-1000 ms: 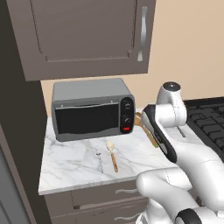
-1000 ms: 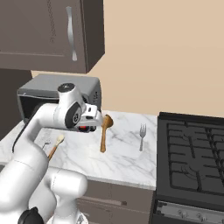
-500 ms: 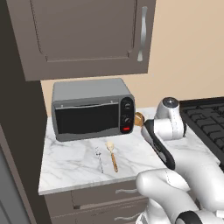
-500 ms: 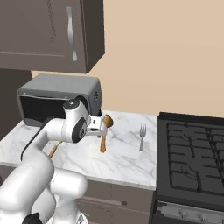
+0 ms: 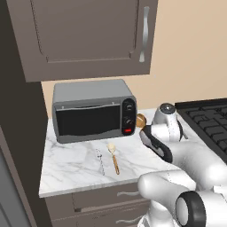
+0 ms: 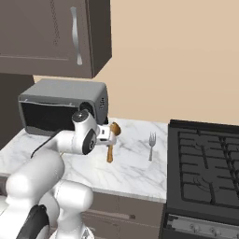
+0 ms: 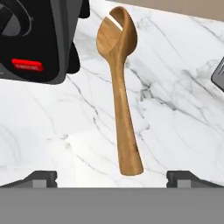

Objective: Organize the utensils by type. Pick up the wooden spoons from the counter and place them in the open cabinet. Then pick up the metallic utensils from the counter and place them in the open drawer.

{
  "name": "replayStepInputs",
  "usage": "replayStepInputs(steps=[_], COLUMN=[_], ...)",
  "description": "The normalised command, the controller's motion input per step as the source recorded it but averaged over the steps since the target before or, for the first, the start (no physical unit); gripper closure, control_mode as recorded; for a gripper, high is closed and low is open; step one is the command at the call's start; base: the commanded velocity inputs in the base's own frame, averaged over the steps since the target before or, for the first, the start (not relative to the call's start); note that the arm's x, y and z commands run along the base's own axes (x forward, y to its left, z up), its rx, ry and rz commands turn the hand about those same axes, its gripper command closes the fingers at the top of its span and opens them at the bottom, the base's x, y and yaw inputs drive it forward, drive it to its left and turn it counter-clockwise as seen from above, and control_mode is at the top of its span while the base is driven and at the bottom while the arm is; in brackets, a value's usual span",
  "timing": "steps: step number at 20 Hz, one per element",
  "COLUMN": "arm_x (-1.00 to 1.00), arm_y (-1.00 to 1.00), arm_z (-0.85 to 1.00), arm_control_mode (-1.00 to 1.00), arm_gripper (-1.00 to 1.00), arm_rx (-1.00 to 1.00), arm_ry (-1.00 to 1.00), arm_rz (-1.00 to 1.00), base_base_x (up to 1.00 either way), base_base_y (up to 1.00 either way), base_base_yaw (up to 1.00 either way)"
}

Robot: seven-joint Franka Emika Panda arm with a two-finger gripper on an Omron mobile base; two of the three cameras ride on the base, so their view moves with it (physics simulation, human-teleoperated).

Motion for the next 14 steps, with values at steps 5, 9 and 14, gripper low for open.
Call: replayStepInputs(steps=[5,9,14], arm_x=[0.35,0.34,0.28], arm_y=[-0.03,-0.09,-0.04], arm_z=[-0.16,-0.27,-0.35], arm_control_mode=[-1.00,-1.00,-1.00], arm_gripper=[-1.00,-1.00,-1.00], arm_rx=[0.00,0.00,0.00], arm_ry=[0.07,0.04,0.05], arm_rz=[0.00,0.00,0.00], base_base_x=[0.00,0.00,0.00], base_base_y=[0.00,0.00,0.00], base_base_yaw=[0.00,0.00,0.00])
